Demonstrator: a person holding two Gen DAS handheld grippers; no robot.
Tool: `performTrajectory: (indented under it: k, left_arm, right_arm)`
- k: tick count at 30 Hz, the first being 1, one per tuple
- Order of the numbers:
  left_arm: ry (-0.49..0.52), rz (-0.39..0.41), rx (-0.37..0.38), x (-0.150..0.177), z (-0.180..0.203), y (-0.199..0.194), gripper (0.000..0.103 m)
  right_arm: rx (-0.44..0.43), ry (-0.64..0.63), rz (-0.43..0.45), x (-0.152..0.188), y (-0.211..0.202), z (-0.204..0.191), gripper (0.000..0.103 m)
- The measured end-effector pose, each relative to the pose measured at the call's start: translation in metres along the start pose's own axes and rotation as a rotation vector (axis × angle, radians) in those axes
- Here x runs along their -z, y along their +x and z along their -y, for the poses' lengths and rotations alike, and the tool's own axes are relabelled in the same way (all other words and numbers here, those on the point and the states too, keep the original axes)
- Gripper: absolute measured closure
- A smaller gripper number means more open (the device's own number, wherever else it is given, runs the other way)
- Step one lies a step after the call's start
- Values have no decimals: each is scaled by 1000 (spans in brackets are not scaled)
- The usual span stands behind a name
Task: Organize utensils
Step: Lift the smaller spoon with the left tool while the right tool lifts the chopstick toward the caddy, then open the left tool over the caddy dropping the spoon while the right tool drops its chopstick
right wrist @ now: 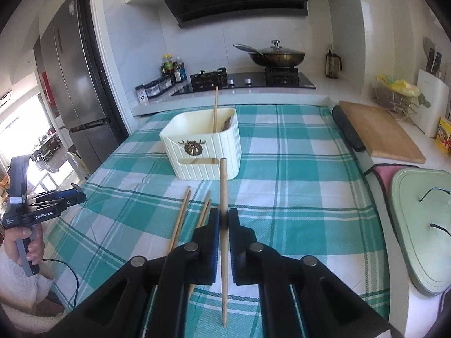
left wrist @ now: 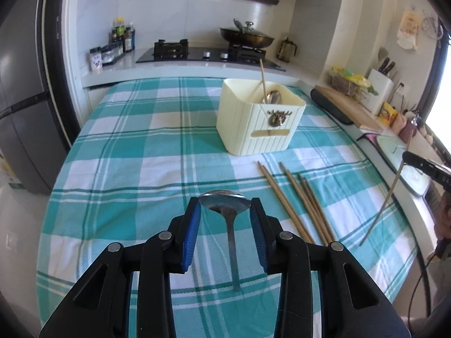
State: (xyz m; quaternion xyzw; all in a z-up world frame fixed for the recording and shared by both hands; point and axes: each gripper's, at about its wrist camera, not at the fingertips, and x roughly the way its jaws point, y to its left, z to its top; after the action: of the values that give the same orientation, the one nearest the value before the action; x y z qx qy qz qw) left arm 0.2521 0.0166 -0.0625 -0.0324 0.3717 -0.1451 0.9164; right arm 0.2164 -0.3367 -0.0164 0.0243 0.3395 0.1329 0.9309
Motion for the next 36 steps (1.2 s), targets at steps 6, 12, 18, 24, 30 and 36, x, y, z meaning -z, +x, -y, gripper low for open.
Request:
performTrajectory:
  k: [6, 12, 18, 24, 30, 36]
  left_arm:
    - [-9, 49, 35, -14, 1, -23, 67]
    - [-17, 56, 67, -38, -4, -30, 68]
    - [-28, 81, 118, -82, -6, -39, 68]
    - [-3, 209, 109, -150, 6, -53, 68]
    - [-36, 329, 81, -213, 17, -26, 68]
    - [-57, 272, 35, -240, 25, 49, 68]
  right_arm:
    - [-5, -11, 89, -16, -15, -10, 97]
    - [-11, -24, 131, -43, -11, -14, 97]
    - [-13, -60, 156, -82, 1, -15, 97]
    - [-3, -113, 244, -137, 7, -23, 97]
    - [-9, -118, 374, -189, 24, -30, 97]
    - [-28, -120, 369, -206, 79, -31, 97]
